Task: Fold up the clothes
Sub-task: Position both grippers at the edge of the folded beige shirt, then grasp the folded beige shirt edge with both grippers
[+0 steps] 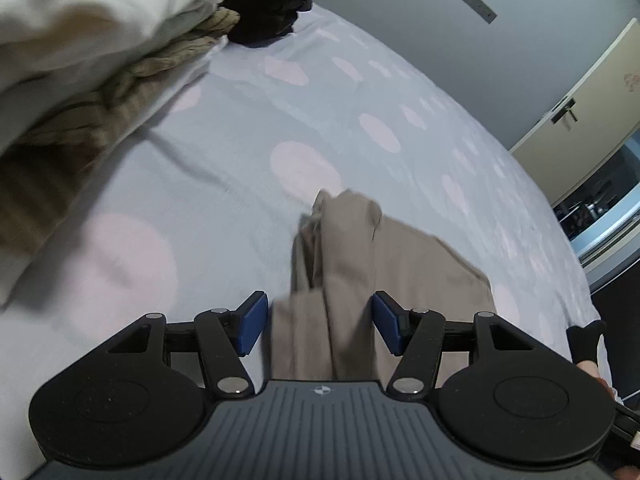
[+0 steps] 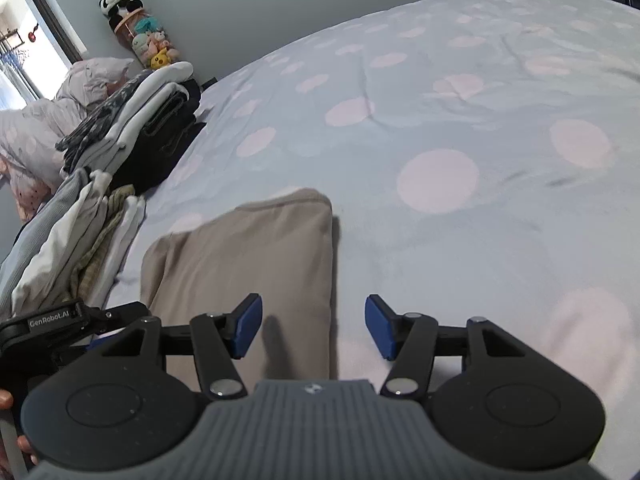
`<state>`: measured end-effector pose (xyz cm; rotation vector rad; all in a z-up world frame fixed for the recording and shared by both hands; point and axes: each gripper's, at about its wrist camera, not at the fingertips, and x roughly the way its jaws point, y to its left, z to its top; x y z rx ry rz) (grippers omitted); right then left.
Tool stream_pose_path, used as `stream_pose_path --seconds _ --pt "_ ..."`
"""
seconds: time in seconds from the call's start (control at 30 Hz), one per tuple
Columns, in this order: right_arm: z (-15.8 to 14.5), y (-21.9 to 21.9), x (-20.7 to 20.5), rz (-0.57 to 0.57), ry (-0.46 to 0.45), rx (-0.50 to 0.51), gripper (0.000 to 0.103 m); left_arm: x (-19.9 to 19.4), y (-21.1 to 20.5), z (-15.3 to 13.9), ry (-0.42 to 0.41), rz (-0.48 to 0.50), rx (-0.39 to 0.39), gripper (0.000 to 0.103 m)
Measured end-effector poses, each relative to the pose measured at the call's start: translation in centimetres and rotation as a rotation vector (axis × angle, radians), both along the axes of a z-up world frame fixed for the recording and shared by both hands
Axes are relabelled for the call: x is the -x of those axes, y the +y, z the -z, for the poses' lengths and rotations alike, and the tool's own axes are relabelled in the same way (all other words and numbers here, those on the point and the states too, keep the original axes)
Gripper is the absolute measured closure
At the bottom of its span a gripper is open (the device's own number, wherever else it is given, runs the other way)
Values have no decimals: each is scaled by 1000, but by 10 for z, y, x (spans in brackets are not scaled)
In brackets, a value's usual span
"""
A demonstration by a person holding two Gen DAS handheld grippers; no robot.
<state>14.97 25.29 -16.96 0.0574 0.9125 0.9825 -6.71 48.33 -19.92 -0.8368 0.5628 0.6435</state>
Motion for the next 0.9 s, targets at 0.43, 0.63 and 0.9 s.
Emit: stream_pose_path --seconds 0.43,0.63,0.9 --pt "30 55 -20 -58 -86 -37 69 -28 6 15 -22 48 -91 68" --pt "27 63 -12 -84 -140 -24 90 -26 -7 3 -23 33 -155 84" --pt "-20 49 25 -99 -338 -54 93 -12 -33 -30 -49 7 -283 88"
